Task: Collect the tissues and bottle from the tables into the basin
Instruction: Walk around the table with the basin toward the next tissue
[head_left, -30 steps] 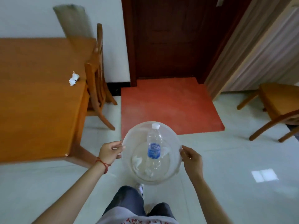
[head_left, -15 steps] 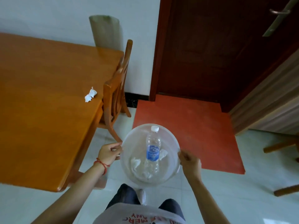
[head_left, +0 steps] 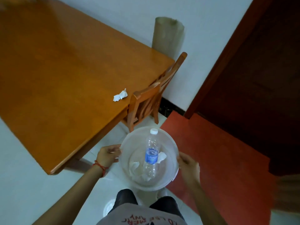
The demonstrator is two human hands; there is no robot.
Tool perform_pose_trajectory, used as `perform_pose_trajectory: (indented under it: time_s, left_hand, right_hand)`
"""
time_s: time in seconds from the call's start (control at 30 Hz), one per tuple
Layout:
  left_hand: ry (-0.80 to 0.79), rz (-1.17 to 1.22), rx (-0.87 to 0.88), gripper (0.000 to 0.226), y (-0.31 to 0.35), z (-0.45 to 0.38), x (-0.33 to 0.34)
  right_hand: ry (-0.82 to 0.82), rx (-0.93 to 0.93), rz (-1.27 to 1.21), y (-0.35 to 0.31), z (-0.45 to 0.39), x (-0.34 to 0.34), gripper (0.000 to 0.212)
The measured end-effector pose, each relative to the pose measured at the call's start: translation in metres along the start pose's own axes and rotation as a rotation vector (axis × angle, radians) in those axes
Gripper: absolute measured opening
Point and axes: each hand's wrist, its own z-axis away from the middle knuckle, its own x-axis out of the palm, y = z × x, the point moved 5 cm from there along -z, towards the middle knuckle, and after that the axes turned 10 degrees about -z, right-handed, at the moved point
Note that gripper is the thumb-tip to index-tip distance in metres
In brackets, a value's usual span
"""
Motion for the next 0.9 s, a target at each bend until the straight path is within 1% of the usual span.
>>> perform_pose_trajectory:
  time_s: [0.1, 0.23, 0.47, 0.67, 0.83, 0.9]
  left_hand:
    - [0.081, 0.078, -0.057, 0.029, 0.000, 0.006, 0.004]
    - [0.222, 0.077, -0.095, 0.029, -0.005, 0.017, 0.005]
    - [0.350, 0.166, -0.199, 0.032, -0.024, 0.023, -0.012]
    - [0.416, 0.183, -0.228, 0.030, -0.032, 0.012, -0.030]
    - [0.437, 0.232, -0.259, 0.031, -0.035, 0.003, -0.040]
    - [0.451, 0.246, -0.275, 0.032, -0.036, 0.003, -0.041]
  right_hand:
    - [-0.102, -0.016, 0.067, -0.008, -0.035, 0.001, 0.016]
    - [-0.224, -0.034, 0.083, -0.014, -0.072, 0.015, 0.019]
    - [-0.386, -0.083, 0.089, -0.029, -0.104, 0.062, 0.020]
    - [-0.445, -0.114, 0.092, -0.043, -0.117, 0.103, 0.020]
    - [-0.506, -0.131, 0.072, -0.053, -0.129, 0.127, 0.025]
    - [-0.524, -0.130, 0.084, -0.054, -0.133, 0.135, 0.024]
